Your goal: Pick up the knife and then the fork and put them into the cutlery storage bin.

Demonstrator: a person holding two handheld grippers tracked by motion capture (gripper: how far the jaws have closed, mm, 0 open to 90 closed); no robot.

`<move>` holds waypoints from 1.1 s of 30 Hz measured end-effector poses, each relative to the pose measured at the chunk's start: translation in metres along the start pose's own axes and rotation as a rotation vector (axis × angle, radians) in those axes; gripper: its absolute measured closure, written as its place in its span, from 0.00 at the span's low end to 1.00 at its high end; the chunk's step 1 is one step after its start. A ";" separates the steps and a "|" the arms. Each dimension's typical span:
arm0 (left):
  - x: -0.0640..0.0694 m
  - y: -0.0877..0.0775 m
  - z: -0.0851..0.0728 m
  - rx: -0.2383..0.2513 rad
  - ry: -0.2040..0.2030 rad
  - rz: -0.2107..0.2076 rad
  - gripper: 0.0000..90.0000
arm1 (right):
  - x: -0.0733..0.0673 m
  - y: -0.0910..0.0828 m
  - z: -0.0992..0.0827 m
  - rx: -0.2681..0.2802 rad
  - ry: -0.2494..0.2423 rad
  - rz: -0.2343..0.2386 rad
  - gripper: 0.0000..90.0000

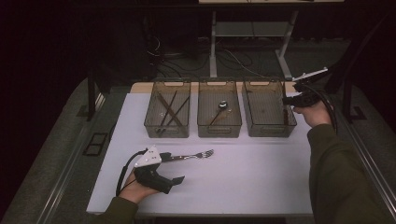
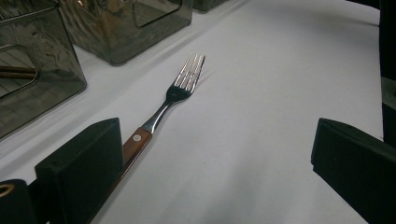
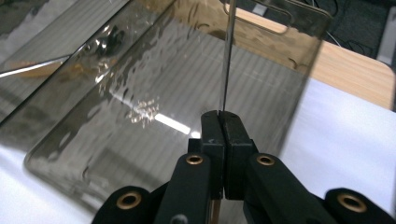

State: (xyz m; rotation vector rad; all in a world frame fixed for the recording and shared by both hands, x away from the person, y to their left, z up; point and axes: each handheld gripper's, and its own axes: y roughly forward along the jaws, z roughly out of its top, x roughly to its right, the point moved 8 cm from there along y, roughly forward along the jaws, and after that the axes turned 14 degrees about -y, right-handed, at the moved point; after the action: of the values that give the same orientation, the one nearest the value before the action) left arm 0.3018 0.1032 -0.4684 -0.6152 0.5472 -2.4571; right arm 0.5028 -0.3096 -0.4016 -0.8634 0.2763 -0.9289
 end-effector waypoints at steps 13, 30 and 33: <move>0.000 0.000 0.000 -0.008 0.013 0.002 0.02 | -0.012 0.028 0.009 0.104 0.073 0.018 0.52; -0.002 0.003 -0.003 -0.049 0.024 0.009 0.03 | -0.078 -0.025 -0.022 0.284 -0.009 0.083 0.13; -0.003 0.004 -0.002 -0.052 0.022 0.010 0.04 | -0.092 -0.030 -0.032 0.306 -0.042 0.094 0.13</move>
State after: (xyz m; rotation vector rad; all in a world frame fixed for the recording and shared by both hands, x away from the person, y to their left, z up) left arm 0.3041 0.1026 -0.4729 -0.6050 0.6232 -2.4493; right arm 0.4130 -0.2629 -0.4126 -0.5824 0.1327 -0.8380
